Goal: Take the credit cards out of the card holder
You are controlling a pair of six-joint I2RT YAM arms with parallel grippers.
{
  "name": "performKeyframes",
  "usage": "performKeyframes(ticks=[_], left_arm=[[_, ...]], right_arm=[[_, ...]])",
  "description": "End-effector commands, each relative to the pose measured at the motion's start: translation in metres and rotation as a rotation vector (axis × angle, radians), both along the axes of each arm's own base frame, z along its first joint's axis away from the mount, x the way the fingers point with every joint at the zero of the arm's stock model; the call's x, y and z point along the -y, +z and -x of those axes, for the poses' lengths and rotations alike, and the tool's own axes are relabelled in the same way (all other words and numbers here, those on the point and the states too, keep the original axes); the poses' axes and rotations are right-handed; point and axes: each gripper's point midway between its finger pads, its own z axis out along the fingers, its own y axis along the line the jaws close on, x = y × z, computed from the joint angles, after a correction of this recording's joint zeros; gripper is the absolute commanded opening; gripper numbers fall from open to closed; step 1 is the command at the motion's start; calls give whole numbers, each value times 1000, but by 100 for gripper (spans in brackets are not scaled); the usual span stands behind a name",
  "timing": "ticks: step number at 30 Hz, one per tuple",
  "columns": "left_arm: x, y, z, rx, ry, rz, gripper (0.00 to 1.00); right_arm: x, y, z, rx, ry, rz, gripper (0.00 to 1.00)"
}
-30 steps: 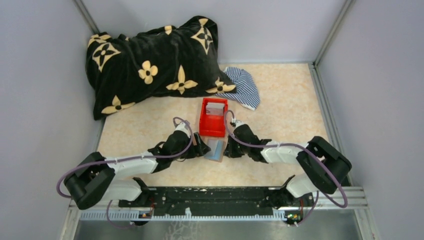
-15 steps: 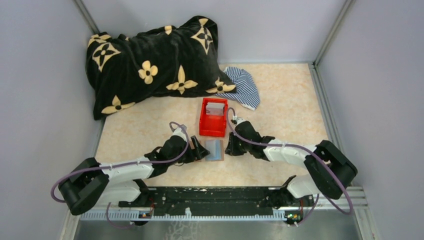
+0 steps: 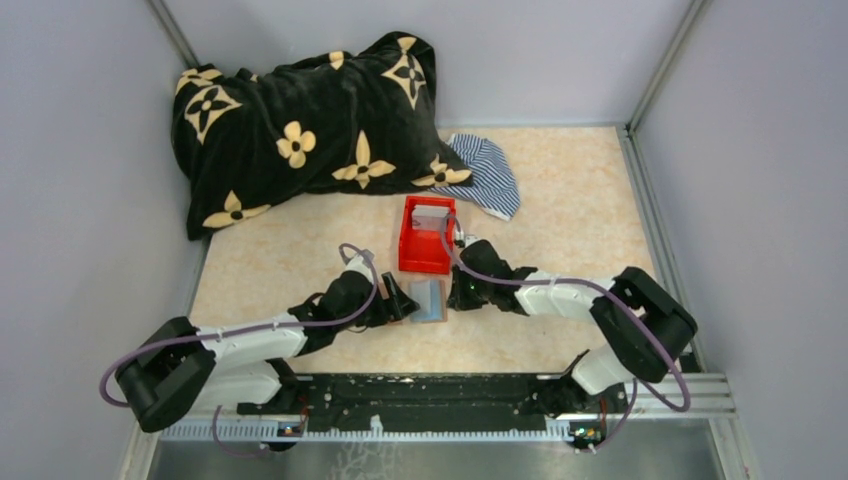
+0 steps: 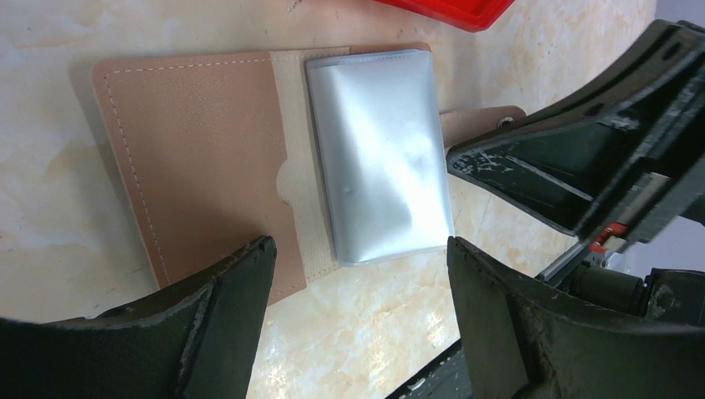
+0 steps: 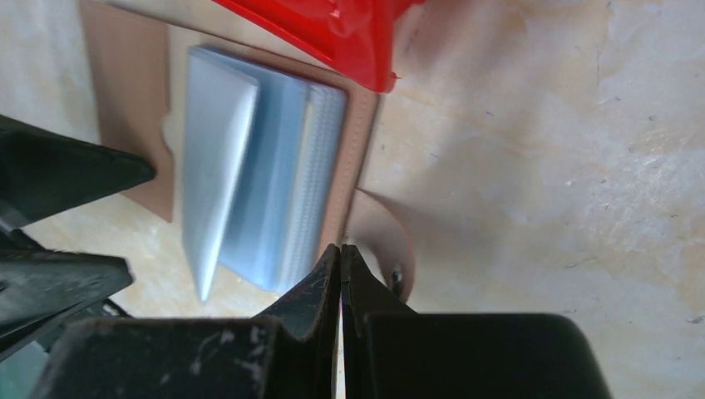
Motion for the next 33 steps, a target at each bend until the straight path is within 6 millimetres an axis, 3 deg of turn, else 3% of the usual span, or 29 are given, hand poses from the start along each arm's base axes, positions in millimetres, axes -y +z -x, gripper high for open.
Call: performKeyframes(ticks=[1, 6, 14, 33], left_arm=[[-23, -32, 22, -98, -11, -122, 83], [-23, -32, 23, -98, -14, -124, 83], [-25, -37, 25, -104, -10, -126, 83], [-24, -37, 23, -94, -20, -134, 83]], right_arm=[[-15, 3, -12, 44, 27, -8, 0], [-27, -7, -4, 29, 70, 5, 0], [-53, 8, 4, 39, 124, -70, 0], [-71, 24, 14, 55, 184, -72, 0]])
